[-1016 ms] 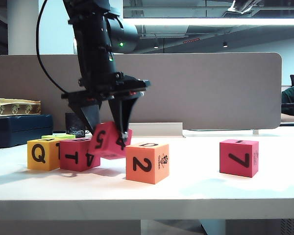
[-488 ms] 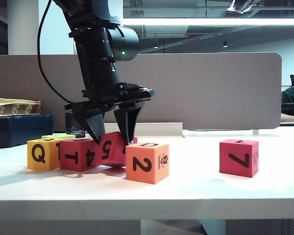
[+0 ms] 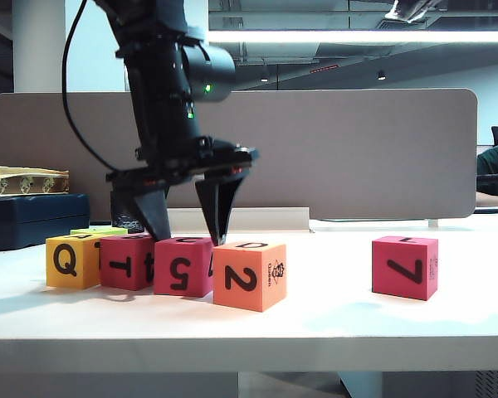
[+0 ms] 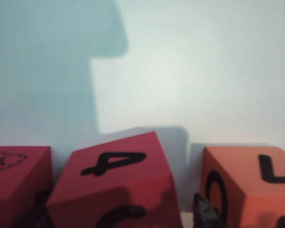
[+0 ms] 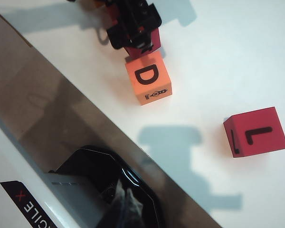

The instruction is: Select the appropriate blocks from the scattered letter blocks on the table and arrange them in a row to spell out "ABCD".

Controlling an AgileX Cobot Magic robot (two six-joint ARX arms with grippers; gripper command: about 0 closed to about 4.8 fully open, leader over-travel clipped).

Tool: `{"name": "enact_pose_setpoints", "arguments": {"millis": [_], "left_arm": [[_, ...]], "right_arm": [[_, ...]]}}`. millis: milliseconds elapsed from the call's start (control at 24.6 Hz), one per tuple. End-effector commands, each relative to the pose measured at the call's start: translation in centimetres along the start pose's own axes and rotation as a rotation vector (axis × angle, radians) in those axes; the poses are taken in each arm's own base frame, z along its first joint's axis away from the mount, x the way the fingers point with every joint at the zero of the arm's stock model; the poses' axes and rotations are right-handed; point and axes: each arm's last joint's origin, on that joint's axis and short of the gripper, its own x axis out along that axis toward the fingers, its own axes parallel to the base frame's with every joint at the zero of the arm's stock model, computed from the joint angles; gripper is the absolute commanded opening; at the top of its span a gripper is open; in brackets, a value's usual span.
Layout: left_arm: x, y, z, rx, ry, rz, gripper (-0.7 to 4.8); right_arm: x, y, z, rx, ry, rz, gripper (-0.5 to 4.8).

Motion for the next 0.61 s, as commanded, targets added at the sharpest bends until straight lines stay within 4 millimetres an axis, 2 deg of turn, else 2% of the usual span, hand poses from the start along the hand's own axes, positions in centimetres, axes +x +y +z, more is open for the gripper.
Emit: {"name": "enact_pose_setpoints", "arguments": {"millis": [41,244,325,406,447,488,528,610], "left_arm": [[-2.2,-0.2,0.8,0.034,-0.044,0.052,3.51],[-5.9,-0.3,2.0,0.071,-0.092,0.092,3.49],[-7.9,-0.4,2.2,0.107,-0.121,0.115,3.31],[-10.7,-0.4,2.2,0.135,-0.170,0.188,3.31],[-12.8,-0.3,2.0,0.146,-0.209,0.236,3.20],[-13.8,-0.2,1.9,0.148,-0.230,0.253,2.95],[-16.0,0.0,1.5,0.143,-0.283,0.271,2.41],[-17.7,0.0,1.1,0.136,-0.331,0.276,2.19]], "right_arm": [[-0.2,0.0,0.2,-0.004,-0.024,0.001,-0.02],[0.0,0.0,0.4,-0.005,-0.026,-0.001,-0.02],[0.4,-0.1,0.7,-0.005,-0.032,-0.003,-0.02],[1.3,-0.3,1.1,-0.003,-0.021,-0.024,-0.02],[2.3,-0.5,1.3,0.002,0.008,-0.029,-0.02],[2.8,-0.6,1.4,0.005,0.025,-0.029,-0.02],[3.9,-0.8,1.6,0.011,0.064,-0.030,-0.02],[5.3,-1.0,1.8,0.018,0.105,-0.029,-0.02]]}}
